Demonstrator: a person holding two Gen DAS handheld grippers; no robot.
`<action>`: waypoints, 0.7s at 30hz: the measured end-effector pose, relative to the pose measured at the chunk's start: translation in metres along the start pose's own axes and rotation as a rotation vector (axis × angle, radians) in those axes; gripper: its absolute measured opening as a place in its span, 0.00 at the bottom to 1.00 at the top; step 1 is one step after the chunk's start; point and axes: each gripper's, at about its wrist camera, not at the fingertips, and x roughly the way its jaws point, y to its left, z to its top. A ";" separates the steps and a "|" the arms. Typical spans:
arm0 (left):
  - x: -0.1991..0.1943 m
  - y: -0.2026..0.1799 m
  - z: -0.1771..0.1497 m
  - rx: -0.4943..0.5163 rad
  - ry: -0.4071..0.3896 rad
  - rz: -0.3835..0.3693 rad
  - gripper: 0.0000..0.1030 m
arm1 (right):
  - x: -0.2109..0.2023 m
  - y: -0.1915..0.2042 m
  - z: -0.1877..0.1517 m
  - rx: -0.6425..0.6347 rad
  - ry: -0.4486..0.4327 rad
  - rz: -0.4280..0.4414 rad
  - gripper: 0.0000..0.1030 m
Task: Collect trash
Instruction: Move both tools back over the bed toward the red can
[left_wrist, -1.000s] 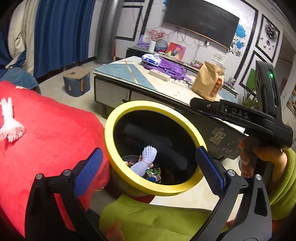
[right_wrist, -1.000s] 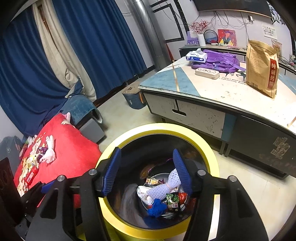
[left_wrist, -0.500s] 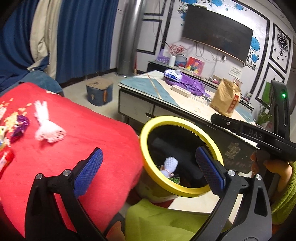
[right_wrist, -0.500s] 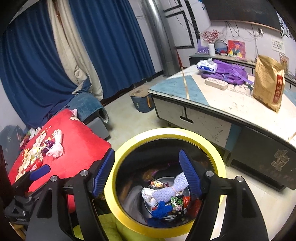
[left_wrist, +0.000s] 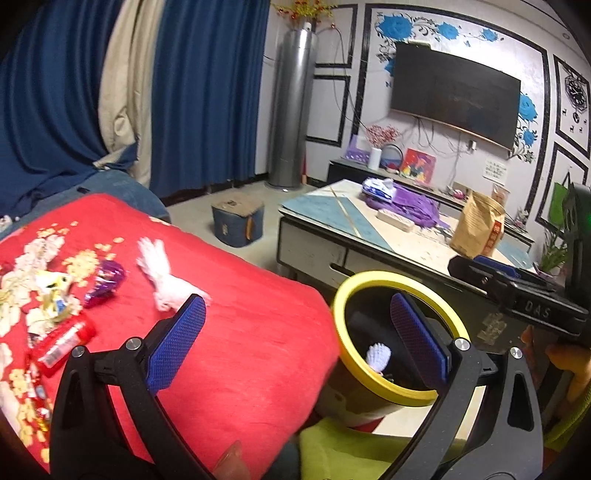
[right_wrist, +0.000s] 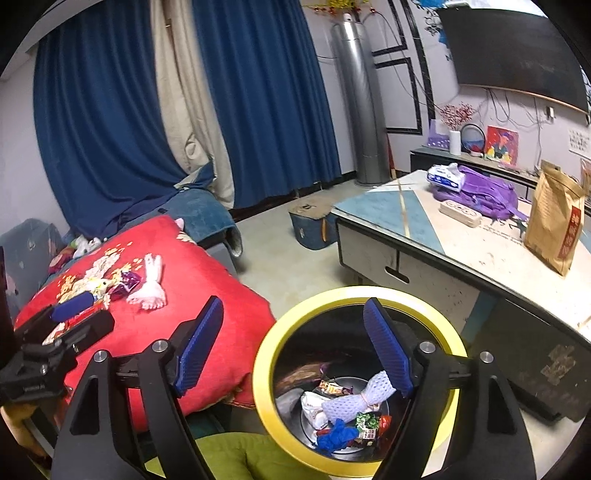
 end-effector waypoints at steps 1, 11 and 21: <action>-0.002 0.002 0.001 -0.002 -0.006 0.007 0.89 | -0.001 0.004 0.001 -0.006 -0.002 0.006 0.74; -0.024 0.037 0.009 -0.072 -0.067 0.093 0.89 | -0.005 0.033 0.004 -0.048 -0.015 0.059 0.75; -0.046 0.067 0.009 -0.117 -0.110 0.172 0.89 | -0.001 0.073 0.003 -0.126 -0.003 0.139 0.76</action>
